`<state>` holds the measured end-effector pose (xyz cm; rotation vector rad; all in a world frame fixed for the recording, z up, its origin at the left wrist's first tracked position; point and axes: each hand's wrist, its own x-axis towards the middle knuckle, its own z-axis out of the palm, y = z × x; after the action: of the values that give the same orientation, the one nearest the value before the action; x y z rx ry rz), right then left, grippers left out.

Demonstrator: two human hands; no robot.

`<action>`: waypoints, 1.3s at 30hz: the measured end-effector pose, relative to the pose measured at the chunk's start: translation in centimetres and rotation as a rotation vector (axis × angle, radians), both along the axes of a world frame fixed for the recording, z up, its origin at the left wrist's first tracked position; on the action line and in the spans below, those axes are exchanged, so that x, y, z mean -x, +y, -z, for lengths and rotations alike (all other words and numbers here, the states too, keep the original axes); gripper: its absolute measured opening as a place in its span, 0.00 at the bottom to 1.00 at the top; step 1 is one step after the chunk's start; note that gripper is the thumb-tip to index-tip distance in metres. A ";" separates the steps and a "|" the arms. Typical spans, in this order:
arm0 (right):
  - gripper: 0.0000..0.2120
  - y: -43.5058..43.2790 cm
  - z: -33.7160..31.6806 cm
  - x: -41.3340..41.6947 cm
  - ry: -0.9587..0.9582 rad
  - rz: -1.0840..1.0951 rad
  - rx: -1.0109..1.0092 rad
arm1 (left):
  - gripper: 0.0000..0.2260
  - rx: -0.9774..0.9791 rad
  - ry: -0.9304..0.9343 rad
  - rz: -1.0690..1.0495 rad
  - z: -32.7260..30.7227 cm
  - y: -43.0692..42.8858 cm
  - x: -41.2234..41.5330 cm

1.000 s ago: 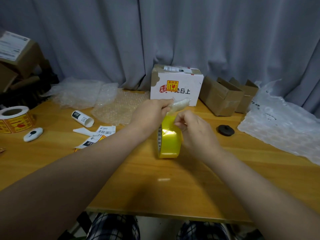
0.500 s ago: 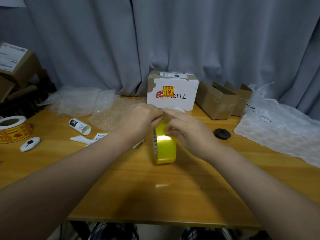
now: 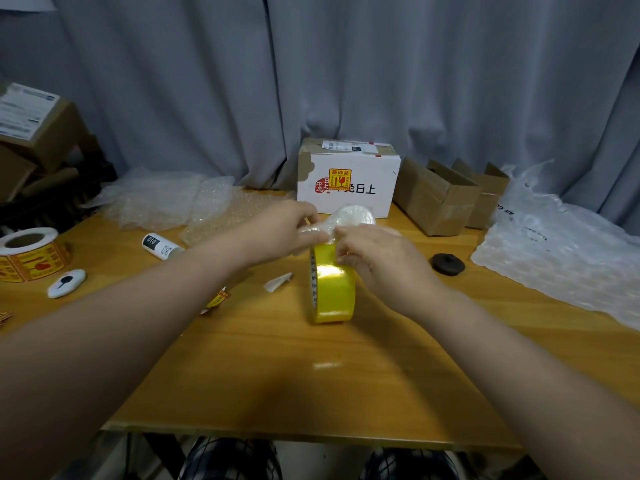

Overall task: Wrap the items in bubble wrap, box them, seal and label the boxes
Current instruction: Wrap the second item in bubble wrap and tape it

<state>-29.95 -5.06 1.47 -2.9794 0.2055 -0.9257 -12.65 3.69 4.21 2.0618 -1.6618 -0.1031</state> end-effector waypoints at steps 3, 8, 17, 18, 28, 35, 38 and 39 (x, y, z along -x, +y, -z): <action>0.03 0.0 -0.6 0.0 -0.015 0.057 -0.011 | 0.09 0.086 -0.214 -0.007 0.0 -0.5 0.5; 0.03 -0.2 0.1 -0.5 -0.093 0.088 0.037 | 0.05 0.083 -0.330 0.116 0.7 0.3 1.3; 0.07 0.2 0.1 -0.3 -0.002 0.139 -0.119 | 0.04 -0.007 -0.089 0.187 2.5 1.4 1.1; 0.08 0.1 -0.2 -0.3 0.001 0.121 -0.151 | 0.05 -0.004 -0.087 0.177 2.1 1.3 1.1; 0.04 -0.9 -1.3 -1.5 -0.075 0.141 -0.222 | 0.15 0.017 -0.044 0.113 -0.8 1.4 2.0; 0.15 -1.1 -1.8 -1.3 -0.059 0.201 -0.393 | 0.08 0.207 -0.043 0.050 0.3 0.5 2.2; 0.09 -1.3 -2.1 -1.3 0.052 0.113 -0.629 | 0.12 0.234 0.019 0.115 0.1 0.8 2.4; 0.11 -1.3 -2.4 -1.3 0.047 0.100 -0.724 | 0.12 0.237 -0.013 0.142 0.1 0.9 2.4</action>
<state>-28.69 -6.34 3.85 -2.3320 0.5577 -0.6059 -15.00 4.57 4.08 1.7733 -1.7366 0.0584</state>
